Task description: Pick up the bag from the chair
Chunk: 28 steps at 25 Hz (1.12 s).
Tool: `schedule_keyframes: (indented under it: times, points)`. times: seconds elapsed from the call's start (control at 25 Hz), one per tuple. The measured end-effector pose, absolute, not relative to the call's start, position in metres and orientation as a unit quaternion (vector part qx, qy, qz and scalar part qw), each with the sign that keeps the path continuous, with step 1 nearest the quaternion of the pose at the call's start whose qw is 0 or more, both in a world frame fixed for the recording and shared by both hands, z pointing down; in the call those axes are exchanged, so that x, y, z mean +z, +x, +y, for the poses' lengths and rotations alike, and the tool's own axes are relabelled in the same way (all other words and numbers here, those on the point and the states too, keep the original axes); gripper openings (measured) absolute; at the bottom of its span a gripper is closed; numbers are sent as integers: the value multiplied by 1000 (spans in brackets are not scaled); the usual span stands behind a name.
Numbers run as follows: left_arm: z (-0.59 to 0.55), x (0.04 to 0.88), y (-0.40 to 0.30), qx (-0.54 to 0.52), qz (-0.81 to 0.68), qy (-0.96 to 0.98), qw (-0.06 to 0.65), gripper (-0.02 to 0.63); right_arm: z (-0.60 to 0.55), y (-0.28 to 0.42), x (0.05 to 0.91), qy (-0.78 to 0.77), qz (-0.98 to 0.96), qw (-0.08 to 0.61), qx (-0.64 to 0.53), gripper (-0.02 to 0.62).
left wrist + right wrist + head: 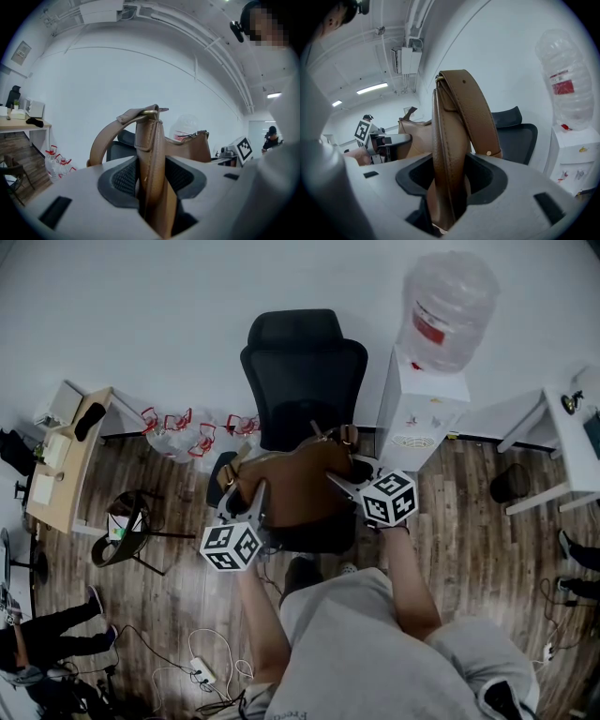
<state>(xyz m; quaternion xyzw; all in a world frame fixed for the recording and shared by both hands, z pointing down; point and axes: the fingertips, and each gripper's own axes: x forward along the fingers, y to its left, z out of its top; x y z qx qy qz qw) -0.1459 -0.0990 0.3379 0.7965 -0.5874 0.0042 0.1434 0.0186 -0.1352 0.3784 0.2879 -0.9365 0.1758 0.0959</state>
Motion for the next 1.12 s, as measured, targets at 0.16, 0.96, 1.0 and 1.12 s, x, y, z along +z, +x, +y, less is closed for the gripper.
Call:
schedule_keyframes:
  times: [0.16, 0.96, 1.0, 1.12]
  points:
    - [-98, 339, -147, -3, -589, 795, 144, 167, -134, 18, 376, 289, -937, 101, 170, 195]
    - [-86, 342, -147, -2, -594, 792, 144, 167, -124, 18, 379, 290, -936, 104, 170, 195]
    - [-86, 343, -147, -1, -594, 791, 145, 167, -124, 18, 380, 290, -936, 105, 170, 195]
    - [-86, 345, -146, -1, -594, 791, 146, 167, -123, 19, 381, 289, -936, 107, 170, 195]
